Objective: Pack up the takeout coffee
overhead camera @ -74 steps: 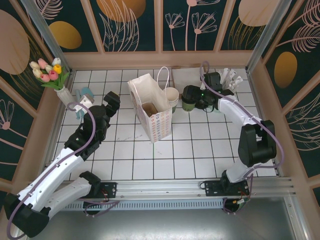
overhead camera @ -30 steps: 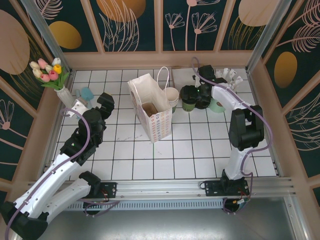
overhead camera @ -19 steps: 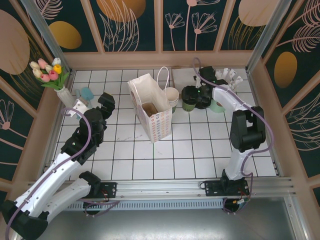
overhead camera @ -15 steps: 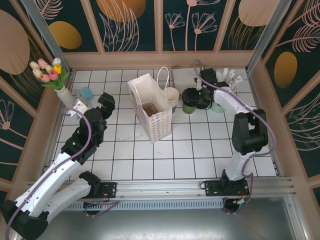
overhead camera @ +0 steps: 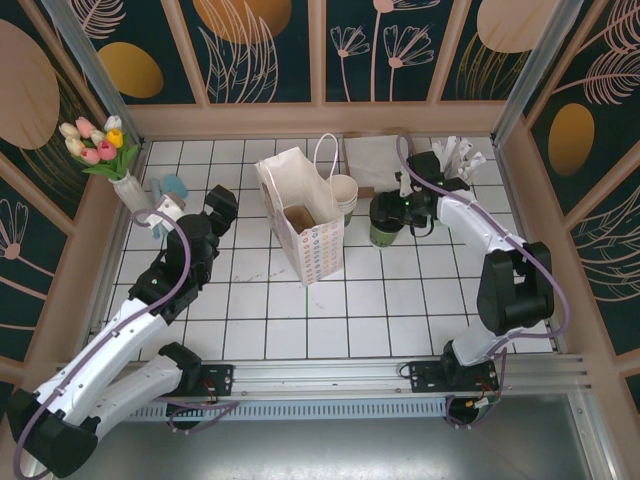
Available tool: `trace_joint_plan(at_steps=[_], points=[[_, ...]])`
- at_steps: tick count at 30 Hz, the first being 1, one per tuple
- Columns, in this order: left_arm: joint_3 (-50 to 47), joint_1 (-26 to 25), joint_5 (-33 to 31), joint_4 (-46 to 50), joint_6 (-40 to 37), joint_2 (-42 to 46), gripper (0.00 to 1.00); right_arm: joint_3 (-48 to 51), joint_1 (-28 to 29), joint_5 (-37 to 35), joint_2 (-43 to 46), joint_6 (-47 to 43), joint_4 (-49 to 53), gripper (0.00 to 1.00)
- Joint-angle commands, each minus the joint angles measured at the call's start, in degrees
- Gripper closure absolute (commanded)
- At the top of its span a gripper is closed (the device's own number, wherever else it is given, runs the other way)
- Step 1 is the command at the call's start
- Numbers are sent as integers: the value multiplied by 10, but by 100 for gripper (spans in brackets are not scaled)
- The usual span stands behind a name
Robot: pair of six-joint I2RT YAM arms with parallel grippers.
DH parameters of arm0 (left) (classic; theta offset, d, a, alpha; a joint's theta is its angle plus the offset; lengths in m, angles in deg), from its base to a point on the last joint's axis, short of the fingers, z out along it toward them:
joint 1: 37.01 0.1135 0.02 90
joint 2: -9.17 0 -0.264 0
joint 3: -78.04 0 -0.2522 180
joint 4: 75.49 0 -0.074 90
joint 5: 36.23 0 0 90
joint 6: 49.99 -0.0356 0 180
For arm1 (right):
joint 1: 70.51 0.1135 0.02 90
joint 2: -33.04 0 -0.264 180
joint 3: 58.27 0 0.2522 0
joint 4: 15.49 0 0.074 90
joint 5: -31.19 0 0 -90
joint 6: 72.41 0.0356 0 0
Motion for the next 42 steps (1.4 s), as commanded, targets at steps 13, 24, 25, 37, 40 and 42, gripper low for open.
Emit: trace_joint_plan(at_steps=[13, 24, 25, 37, 40, 42], points=[[10, 3, 20, -18, -25, -18, 1, 62, 50, -21, 60, 21, 34, 14], [13, 3, 31, -20, -25, -29, 1, 44, 54, -31, 78, 32, 38, 1], [13, 3, 32, -19, -25, -30, 1, 43, 55, -33, 79, 34, 37, 1], [14, 2, 31, -17, -28, -34, 1, 9, 78, -46, 53, 106, 87, 1], [14, 3, 34, -16, -28, -36, 1, -3, 83, -70, 33, 106, 104, 1], [14, 3, 35, -15, -29, -37, 1, -11, 90, -85, 20, 103, 118, 1]])
